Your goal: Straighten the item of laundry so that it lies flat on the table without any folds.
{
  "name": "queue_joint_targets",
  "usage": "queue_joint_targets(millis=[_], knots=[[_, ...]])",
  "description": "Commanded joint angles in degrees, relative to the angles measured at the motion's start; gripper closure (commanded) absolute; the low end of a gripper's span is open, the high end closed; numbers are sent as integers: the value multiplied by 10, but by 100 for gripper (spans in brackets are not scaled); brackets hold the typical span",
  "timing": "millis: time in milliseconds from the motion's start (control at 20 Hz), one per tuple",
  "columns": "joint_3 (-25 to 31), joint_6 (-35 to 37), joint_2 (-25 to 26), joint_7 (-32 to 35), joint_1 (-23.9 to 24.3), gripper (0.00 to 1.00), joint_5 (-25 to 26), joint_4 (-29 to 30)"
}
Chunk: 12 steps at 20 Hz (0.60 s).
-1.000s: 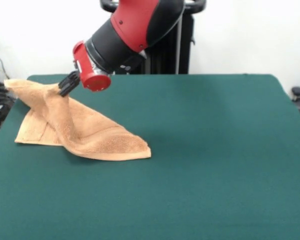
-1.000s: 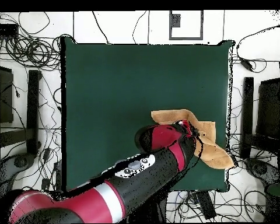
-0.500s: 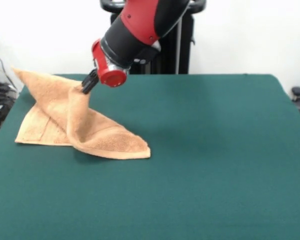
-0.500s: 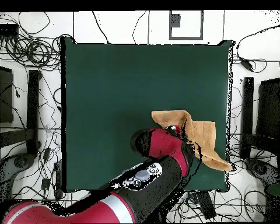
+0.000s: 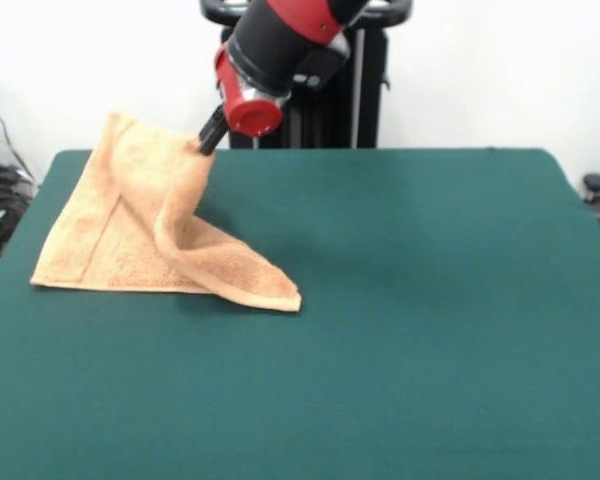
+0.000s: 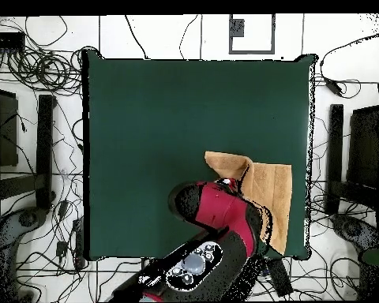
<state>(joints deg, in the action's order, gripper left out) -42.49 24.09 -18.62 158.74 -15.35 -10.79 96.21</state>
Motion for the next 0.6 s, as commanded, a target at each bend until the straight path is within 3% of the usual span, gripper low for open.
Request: queue_joint_targets(millis=[50, 600], knots=[[79, 69, -26, 78, -31, 100, -26, 43], [136, 13, -49, 80, -14, 100, -48, 69]])
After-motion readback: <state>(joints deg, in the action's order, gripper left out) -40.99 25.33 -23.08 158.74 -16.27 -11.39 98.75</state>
